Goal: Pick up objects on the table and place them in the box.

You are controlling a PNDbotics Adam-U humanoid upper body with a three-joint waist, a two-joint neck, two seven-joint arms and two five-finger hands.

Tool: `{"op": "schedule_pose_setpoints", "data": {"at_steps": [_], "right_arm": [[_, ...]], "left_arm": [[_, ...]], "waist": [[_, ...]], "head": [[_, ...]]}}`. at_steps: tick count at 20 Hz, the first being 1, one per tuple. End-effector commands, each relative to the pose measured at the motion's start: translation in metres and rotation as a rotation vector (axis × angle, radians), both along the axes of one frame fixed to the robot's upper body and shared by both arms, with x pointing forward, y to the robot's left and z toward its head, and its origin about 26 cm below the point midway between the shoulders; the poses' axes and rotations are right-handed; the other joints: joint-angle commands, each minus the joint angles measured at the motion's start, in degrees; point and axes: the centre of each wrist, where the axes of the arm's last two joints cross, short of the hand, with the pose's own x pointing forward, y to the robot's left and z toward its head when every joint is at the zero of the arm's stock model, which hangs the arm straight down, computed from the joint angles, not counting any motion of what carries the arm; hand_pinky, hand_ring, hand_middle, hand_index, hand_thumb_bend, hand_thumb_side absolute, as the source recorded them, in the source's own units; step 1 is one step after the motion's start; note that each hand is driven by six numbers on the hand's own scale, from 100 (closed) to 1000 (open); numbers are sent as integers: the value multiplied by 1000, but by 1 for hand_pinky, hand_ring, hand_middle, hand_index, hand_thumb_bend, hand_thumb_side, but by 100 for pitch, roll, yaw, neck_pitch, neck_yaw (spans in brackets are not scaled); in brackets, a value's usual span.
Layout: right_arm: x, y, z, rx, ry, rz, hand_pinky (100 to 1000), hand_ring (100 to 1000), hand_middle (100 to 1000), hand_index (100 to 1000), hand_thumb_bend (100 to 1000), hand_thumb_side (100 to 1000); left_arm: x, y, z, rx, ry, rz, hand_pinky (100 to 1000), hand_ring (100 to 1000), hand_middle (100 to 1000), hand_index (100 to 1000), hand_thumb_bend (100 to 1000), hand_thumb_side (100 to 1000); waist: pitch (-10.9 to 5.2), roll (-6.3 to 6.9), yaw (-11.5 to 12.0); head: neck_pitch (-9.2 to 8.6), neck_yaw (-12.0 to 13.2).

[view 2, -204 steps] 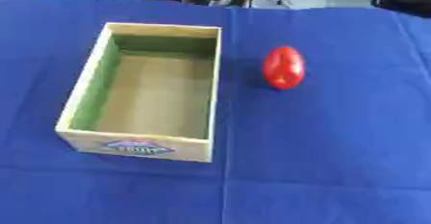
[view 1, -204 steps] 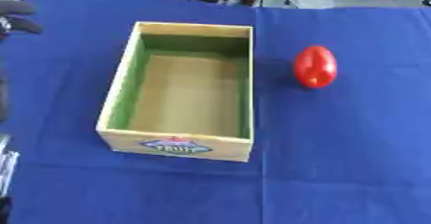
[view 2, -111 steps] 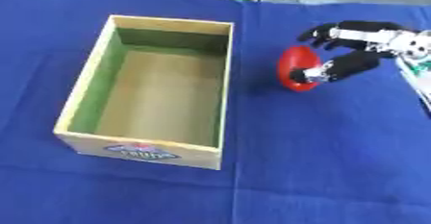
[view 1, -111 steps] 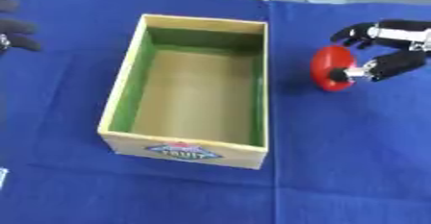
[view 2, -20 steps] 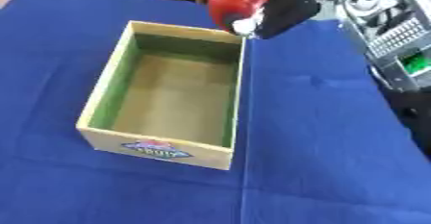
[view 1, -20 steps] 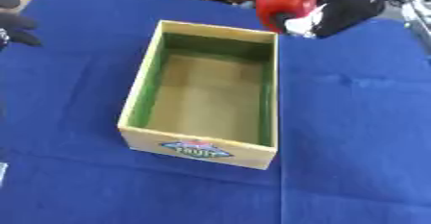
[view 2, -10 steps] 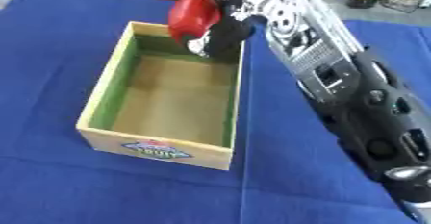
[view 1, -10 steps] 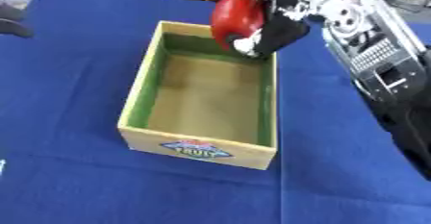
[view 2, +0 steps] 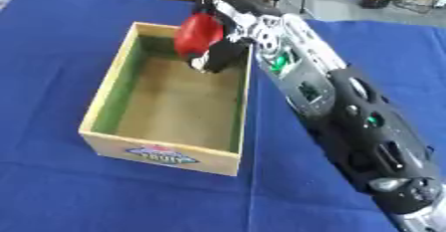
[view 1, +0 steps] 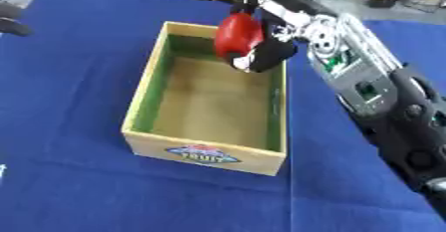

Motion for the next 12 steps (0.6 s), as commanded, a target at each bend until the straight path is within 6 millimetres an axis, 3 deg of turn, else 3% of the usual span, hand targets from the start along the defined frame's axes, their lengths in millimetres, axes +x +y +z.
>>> {"op": "schedule_pose_setpoints", "data": {"at_steps": [1,7,10,12], "right_arm": [[5,4,-2,-47,-12,-9,214,389,438,431,100,100],[15,8,-20,-117,25,-5,238,407,452,451,100,100],[17,11,-26,-140,43,10,282,433,477,509,100,100],[18,11,-28,-158,49,24,340,467,506,558,100,162]], "left_arm": [[-3,1,9,9,-37,2,538,610,659,886,103,966],[-3,0,10,12,-40,-4,537,609,659,886,104,966],[-3,0,10,13,-38,-4,537,608,659,886,103,965],[-3,0,10,13,-37,-5,537,608,658,887,104,965]], "waist": [[-160,25,17],[-140,20,23],[-130,19,28],[-127,17,30]], "head": [[33,-23],[34,-38],[31,-45],[31,-45]]}}
